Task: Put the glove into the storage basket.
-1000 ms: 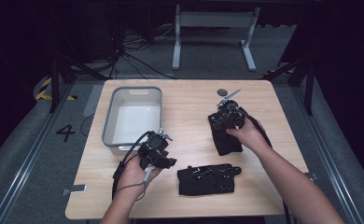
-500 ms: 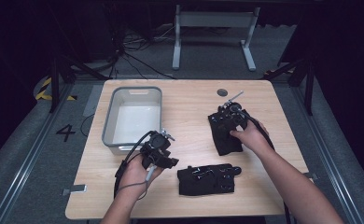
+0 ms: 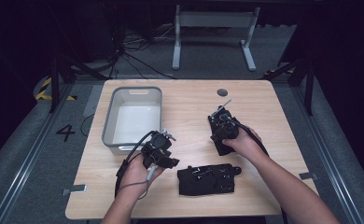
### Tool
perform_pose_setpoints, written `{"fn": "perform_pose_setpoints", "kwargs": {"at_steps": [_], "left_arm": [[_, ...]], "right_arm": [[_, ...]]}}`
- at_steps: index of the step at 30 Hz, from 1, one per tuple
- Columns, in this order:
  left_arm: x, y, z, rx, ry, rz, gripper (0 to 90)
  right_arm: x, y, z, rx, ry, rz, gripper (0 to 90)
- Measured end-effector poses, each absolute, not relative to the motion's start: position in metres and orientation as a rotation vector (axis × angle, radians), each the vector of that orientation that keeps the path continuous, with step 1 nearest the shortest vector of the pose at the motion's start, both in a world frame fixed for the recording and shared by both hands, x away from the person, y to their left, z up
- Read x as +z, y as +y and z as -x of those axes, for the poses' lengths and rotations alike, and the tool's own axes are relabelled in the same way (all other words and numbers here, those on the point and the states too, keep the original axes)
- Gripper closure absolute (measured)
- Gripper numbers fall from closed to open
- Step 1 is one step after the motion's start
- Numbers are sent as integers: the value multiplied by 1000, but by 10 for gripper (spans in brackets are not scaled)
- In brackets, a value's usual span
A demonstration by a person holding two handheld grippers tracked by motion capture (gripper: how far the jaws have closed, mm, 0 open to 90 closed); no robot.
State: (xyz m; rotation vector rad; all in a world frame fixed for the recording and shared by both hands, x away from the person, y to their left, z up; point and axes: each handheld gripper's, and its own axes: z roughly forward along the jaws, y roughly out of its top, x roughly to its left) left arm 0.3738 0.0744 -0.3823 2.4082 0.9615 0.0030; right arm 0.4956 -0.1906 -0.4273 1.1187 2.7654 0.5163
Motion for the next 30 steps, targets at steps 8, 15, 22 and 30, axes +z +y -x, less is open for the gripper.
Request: {"fn": "perform_pose_setpoints", "kwargs": {"at_steps": [8, 15, 22, 30], "left_arm": [[-382, 74, -374, 2, 957, -2409, 538], [-381, 75, -374, 4, 957, -2405, 535], [-381, 73, -374, 5, 956, -2404, 535], [-381, 69, -376, 0, 941, -2411, 535]], "right_arm": [[-429, -187, -495, 481, 2732, -1119, 812], [-426, -190, -495, 502, 2736, -1122, 869], [-397, -206, -488, 648, 2701, -1131, 870], [-357, -225, -469, 829, 2641, -1101, 876]]}}
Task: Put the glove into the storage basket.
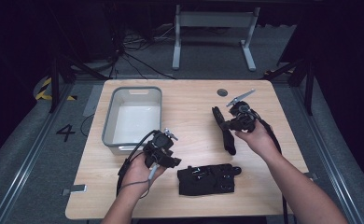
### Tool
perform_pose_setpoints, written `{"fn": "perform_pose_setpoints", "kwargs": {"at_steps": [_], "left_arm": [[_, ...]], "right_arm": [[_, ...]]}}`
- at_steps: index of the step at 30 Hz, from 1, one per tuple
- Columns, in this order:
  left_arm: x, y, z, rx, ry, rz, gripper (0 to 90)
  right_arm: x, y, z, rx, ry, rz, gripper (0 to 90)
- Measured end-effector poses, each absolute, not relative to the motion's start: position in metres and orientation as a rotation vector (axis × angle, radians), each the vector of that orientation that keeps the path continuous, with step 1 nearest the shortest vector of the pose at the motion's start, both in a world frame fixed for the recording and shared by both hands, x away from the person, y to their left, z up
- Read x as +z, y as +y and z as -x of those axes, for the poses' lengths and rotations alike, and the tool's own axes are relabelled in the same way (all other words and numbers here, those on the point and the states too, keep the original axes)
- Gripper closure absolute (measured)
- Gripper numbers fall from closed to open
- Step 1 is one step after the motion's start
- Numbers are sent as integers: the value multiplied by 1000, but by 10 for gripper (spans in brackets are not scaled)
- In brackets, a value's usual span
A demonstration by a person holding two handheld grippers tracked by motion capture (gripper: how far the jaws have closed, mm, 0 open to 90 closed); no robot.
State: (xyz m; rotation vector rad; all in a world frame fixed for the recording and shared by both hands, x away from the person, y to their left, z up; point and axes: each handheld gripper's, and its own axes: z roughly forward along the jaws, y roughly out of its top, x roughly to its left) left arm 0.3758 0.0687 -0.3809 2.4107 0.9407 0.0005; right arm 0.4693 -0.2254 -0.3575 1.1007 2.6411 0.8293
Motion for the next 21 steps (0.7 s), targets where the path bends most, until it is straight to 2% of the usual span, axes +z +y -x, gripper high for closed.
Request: {"fn": "perform_pose_setpoints", "kwargs": {"at_steps": [5, 21], "left_arm": [[-382, 65, -378, -5, 928, -2421, 535], [-382, 57, -380, -13, 904, -2431, 535]], "right_arm": [[-346, -232, -457, 954, 2660, -1086, 877], [-360, -270, -452, 987, 2631, -1203, 872]]}}
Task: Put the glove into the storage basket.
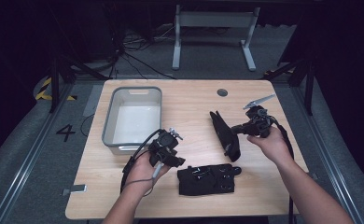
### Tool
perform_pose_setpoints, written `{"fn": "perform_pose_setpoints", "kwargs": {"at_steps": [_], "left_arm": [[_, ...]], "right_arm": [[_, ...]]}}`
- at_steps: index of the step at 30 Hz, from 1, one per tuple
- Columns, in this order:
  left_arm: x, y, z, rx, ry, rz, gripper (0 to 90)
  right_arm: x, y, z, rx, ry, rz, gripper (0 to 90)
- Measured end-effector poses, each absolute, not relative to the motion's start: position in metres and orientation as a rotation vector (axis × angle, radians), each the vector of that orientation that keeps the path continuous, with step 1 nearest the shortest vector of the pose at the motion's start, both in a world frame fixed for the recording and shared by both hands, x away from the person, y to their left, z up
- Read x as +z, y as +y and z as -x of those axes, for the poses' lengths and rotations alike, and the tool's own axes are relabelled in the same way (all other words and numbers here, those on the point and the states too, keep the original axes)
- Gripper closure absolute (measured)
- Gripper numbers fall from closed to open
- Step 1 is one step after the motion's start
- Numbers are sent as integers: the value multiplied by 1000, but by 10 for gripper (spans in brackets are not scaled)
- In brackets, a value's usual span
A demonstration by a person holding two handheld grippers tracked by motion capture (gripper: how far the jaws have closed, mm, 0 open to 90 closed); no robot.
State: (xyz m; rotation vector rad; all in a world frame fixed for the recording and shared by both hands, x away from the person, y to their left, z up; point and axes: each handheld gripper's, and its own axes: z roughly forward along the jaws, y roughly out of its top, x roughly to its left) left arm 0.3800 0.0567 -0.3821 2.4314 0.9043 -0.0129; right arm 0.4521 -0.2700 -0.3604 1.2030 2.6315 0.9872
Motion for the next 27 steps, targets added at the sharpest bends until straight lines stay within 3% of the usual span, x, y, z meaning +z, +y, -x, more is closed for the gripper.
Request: {"fn": "perform_pose_setpoints", "kwargs": {"at_steps": [15, 20, 22, 27], "left_arm": [[-386, 49, -383, -26, 894, -2450, 535], [-386, 48, -382, -30, 893, -2451, 535], [-386, 48, -382, -30, 892, -2451, 535], [-387, 48, -382, -31, 892, -2448, 535]], "right_arm": [[-398, -338, -467, 825, 2525, -1476, 866], [-408, -343, -470, 719, 2513, -1495, 837], [-409, -342, -469, 683, 2500, -1474, 775], [-405, -340, -467, 694, 2483, -1457, 765]]}}
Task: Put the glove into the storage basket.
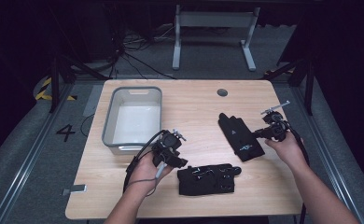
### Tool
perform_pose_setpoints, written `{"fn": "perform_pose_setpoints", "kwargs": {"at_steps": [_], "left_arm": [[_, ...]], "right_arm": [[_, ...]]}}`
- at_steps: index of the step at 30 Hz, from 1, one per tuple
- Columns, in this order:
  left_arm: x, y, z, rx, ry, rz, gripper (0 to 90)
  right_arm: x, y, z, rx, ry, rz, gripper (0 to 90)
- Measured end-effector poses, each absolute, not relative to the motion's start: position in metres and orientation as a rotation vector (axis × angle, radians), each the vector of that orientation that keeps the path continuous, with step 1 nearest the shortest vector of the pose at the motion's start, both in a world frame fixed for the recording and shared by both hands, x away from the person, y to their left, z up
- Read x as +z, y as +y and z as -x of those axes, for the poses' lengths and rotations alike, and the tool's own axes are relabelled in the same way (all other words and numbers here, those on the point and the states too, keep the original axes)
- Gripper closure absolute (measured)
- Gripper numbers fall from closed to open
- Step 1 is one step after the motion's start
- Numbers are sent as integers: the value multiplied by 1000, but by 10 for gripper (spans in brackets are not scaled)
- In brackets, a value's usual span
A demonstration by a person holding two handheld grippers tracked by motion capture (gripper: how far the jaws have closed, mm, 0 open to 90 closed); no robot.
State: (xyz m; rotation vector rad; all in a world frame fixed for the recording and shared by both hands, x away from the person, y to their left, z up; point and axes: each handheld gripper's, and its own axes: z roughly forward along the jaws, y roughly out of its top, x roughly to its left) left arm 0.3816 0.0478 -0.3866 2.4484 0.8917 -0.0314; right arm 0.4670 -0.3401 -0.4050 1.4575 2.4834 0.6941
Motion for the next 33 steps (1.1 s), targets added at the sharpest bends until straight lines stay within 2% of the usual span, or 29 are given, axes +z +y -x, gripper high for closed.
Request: {"fn": "perform_pose_setpoints", "kwargs": {"at_steps": [8, 18, 26, 33], "left_arm": [[-385, 41, -380, -30, 866, -2447, 543], [-385, 40, -377, -26, 864, -2448, 544], [-385, 42, -372, -22, 868, -2454, 544], [-386, 48, -369, -20, 894, -2453, 544]], "right_arm": [[-390, -325, -462, 722, 2507, -1352, 757], [-381, -292, -475, 678, 2574, -1223, 719], [-387, -280, -484, 550, 2633, -1131, 712], [-398, -282, -471, 508, 2683, -1095, 679]]}}
